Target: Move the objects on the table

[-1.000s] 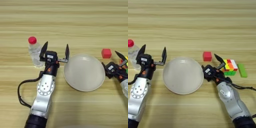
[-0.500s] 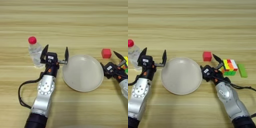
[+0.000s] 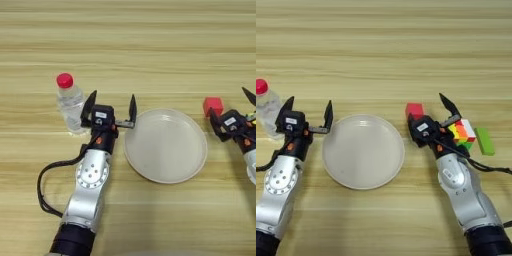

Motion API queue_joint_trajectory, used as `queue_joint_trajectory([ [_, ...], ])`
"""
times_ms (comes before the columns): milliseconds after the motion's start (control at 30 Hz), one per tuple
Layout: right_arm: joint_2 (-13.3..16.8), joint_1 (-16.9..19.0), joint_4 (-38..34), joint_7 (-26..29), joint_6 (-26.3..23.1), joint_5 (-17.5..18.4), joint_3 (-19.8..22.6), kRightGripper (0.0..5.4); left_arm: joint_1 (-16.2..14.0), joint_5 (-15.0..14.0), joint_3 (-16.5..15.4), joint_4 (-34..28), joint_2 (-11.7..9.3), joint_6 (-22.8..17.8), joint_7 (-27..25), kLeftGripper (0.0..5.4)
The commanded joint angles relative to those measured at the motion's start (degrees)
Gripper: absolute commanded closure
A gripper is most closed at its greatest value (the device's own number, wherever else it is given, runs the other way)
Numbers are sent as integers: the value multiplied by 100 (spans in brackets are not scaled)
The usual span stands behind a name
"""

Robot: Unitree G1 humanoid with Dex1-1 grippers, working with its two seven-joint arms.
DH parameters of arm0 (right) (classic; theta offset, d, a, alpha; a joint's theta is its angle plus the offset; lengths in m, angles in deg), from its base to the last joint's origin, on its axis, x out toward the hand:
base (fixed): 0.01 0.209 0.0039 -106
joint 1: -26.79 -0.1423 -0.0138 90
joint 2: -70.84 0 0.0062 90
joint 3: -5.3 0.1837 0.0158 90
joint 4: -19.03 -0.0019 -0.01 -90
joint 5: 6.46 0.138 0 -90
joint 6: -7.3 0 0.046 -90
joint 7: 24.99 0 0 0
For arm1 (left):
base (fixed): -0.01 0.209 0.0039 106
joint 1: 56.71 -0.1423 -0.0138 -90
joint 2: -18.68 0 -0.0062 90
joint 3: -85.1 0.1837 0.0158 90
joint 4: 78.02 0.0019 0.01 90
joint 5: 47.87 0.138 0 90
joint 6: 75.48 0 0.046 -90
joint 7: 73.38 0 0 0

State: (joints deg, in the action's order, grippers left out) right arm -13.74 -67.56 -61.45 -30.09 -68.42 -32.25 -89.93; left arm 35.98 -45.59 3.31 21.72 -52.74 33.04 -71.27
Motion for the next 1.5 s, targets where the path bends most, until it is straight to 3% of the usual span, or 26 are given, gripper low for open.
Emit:
queue_joint_trajectory([
  [33,20,-148,76,-141,-43,-128,21,3,66,-6,-2,36,142,41,3,0],
  [167,-129,-289,96,-18,-32,209,88,3,62,-11,0,32,138,48,-3,0],
  [333,-781,-542,348,964,-365,2005,371,3,61,-14,1,38,134,54,-10,0],
  [433,-979,-710,528,1316,-652,2576,489,3,62,-11,-3,39,135,55,-1,0],
  [667,-1209,-1033,906,1459,-861,2816,535,3,57,-11,3,44,128,62,-15,0],
  [1500,-1213,-1657,2346,1317,-559,2821,1006,3,49,-10,28,75,142,78,-31,0],
])
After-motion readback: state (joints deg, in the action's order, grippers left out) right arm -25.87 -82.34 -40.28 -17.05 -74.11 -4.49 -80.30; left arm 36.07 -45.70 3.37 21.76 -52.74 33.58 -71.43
